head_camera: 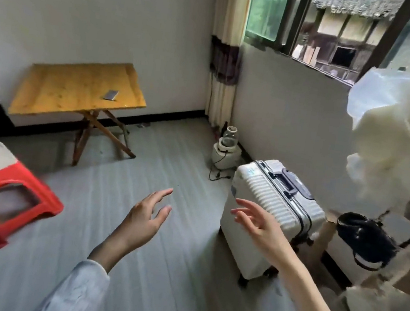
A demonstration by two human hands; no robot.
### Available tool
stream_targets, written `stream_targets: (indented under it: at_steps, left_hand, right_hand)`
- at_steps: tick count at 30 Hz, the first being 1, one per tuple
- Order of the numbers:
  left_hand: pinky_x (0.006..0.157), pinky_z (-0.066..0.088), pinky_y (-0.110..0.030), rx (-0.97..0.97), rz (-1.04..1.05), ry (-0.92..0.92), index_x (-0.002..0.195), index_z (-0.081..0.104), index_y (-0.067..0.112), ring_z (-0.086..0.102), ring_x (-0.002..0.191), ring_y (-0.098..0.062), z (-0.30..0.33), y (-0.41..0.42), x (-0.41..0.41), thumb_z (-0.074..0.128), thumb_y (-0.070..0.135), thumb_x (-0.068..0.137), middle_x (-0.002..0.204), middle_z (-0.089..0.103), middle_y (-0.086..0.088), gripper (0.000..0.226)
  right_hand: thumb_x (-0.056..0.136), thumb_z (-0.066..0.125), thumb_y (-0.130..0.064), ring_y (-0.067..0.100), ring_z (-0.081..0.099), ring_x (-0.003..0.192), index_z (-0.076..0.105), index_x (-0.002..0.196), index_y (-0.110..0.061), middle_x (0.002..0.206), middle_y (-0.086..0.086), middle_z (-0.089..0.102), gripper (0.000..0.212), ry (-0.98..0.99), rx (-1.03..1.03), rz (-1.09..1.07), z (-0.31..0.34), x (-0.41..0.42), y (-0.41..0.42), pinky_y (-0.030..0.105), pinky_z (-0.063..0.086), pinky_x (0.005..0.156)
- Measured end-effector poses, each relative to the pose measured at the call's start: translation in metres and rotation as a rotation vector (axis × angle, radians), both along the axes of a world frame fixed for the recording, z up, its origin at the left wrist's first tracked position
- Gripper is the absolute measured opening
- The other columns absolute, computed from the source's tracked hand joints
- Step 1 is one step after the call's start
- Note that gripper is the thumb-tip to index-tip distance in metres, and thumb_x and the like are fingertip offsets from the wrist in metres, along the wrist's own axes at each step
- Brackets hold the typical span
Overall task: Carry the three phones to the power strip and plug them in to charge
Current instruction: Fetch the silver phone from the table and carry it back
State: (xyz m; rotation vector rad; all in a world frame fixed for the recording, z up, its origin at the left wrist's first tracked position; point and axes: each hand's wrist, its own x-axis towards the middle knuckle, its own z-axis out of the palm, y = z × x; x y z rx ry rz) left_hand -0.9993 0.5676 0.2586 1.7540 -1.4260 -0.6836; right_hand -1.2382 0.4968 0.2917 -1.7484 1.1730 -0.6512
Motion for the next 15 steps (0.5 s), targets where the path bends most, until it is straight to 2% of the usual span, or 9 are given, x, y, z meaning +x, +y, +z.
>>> stream_targets:
  at_steps: [3,6,8,11,15]
  left_hand:
    - [0.099,0.034,-0.017,-0.005,0.098,0.117,0.131,0.044,0.027,0.042,0.124,-0.004,0.007,-0.041,0.040,0.048,0.019,0.093,0.134,0.046,0.009,0.039]
    - [0.100,0.038,-0.024,-0.016,0.244,0.287,0.129,0.046,0.018,0.047,0.123,-0.012,0.012,-0.067,0.089,0.046,0.011,0.093,0.128,0.049,0.005,0.036]
    - [0.095,0.043,-0.028,-0.035,0.355,0.375,0.129,0.045,0.015,0.051,0.118,-0.016,0.012,-0.080,0.128,0.043,0.009,0.094,0.126,0.050,0.002,0.035]
    - [0.081,0.046,-0.024,-0.093,0.505,0.468,0.126,0.046,0.013,0.055,0.108,-0.020,0.006,-0.101,0.193,0.039,0.007,0.095,0.125,0.051,-0.003,0.032]
    - [0.082,0.048,-0.029,-0.214,0.656,0.679,0.115,0.053,0.015,0.059,0.101,-0.024,-0.011,-0.133,0.282,0.040,0.010,0.095,0.117,0.059,-0.006,0.024]
  right_hand:
    - [0.092,0.050,-0.020,0.017,0.065,0.093,0.056,0.117,-0.016,0.101,0.004,0.069,0.026,-0.076,0.063,0.071,0.001,0.052,-0.069,0.032,0.050,0.085]
    - [0.094,0.047,-0.017,0.016,0.065,0.085,0.057,0.116,-0.012,0.094,0.001,0.068,0.025,-0.173,0.191,0.154,0.003,0.116,-0.124,0.028,0.051,0.078]
    - [0.094,0.047,-0.018,0.016,0.066,0.085,0.058,0.113,-0.014,0.094,0.000,0.069,0.022,-0.220,0.268,0.213,0.000,0.164,-0.153,0.029,0.052,0.079]
    - [0.094,0.046,-0.019,0.017,0.068,0.086,0.061,0.106,-0.019,0.096,0.002,0.071,0.019,-0.270,0.342,0.275,-0.006,0.238,-0.191,0.031,0.053,0.081]
    - [0.094,0.047,-0.022,0.019,0.070,0.089,0.062,0.106,-0.019,0.099,0.005,0.073,0.020,-0.312,0.424,0.318,-0.018,0.338,-0.241,0.033,0.054,0.083]
